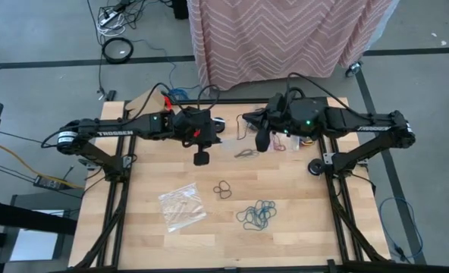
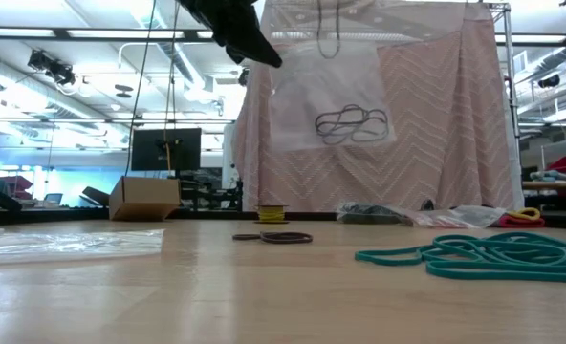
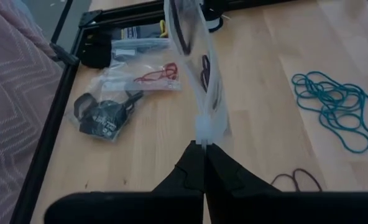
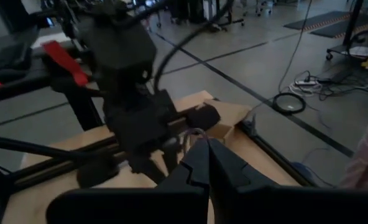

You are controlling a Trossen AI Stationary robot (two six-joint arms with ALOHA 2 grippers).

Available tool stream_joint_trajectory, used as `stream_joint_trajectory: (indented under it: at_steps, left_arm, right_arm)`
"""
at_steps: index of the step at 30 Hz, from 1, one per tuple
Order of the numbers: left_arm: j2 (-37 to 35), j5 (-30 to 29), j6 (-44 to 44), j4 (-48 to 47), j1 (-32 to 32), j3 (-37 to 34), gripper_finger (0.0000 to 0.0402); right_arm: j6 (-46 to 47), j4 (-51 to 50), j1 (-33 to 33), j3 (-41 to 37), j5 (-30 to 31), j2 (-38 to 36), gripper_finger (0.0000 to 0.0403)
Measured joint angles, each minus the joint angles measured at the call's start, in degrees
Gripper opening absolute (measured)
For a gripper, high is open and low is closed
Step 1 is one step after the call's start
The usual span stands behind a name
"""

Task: Sort rubber bands
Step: Put the violet rubber band into the transparent bag

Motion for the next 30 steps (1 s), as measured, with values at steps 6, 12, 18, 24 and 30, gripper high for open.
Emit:
stream_joint_trajectory:
  at_steps: [6,12,18,24,30]
  left_arm:
    - [0.00,0.13,-0.02,0.01,-0.09,0.00,0.0003]
    - [0.00,0.13,0.28,-0.63,-0.09,1.47,0.0003]
    - [-0.11,-0.82,1.86,-0.48,0.02,5.90,0.0003]
    - [-0.11,-1.33,1.90,-2.37,0.50,6.67,0.0003]
    - [-0.11,-1.60,1.90,-5.67,0.44,6.67,0.0003]
  right_arm:
    - [0.39,-2.49,-1.14,-0.02,-0.71,0.00,0.0000]
    - [0.54,-4.59,-1.47,-0.02,-1.90,0.02,0.0000]
    - [2.54,-10.28,-1.45,-0.08,-2.05,0.93,0.0000]
    - [2.10,-10.46,-1.45,-0.09,-5.88,3.48,0.0004]
    - [-0.33,-10.04,-1.45,-0.09,-9.81,4.81,0.0040]
